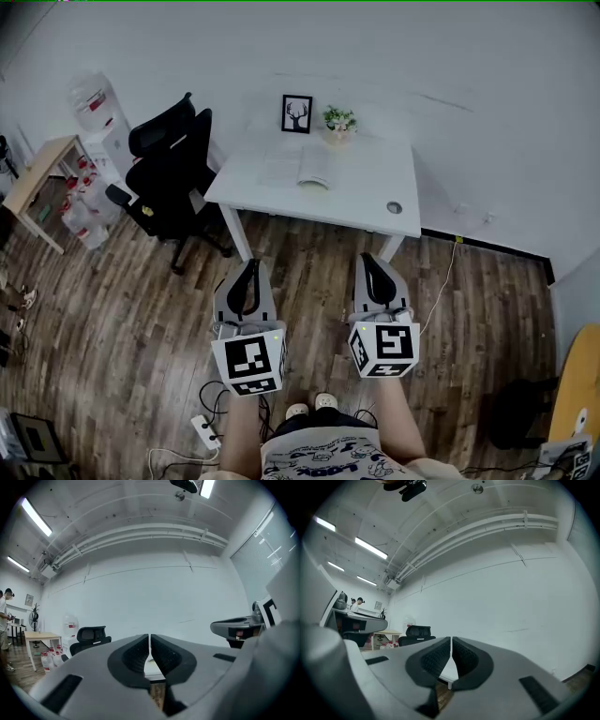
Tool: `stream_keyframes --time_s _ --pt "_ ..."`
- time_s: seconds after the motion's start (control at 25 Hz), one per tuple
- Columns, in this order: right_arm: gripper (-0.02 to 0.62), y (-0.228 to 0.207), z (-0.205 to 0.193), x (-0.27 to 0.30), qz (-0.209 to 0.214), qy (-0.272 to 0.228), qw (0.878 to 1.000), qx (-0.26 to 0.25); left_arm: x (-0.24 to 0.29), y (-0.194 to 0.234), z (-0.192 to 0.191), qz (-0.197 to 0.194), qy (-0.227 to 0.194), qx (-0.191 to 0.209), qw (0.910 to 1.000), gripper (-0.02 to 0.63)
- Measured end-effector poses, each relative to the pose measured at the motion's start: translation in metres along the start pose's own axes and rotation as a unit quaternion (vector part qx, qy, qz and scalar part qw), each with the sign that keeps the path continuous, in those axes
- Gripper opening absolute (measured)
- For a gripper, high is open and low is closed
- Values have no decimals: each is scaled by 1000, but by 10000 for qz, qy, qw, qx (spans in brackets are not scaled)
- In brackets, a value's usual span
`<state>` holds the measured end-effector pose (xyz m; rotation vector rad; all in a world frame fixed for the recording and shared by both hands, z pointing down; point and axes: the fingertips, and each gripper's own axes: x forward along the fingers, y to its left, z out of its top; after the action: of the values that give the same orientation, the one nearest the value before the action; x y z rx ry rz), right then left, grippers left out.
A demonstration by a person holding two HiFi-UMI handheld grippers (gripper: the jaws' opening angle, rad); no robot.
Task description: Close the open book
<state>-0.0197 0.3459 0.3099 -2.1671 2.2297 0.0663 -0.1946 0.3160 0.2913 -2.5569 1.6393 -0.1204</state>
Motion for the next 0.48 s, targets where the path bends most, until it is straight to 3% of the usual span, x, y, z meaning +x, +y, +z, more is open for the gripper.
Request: stream_keyframes --time_s 0.48 --pt "31 -32 -8 36 40 25 10000 42 45 -13 -1 48 -46 -63 10000 34"
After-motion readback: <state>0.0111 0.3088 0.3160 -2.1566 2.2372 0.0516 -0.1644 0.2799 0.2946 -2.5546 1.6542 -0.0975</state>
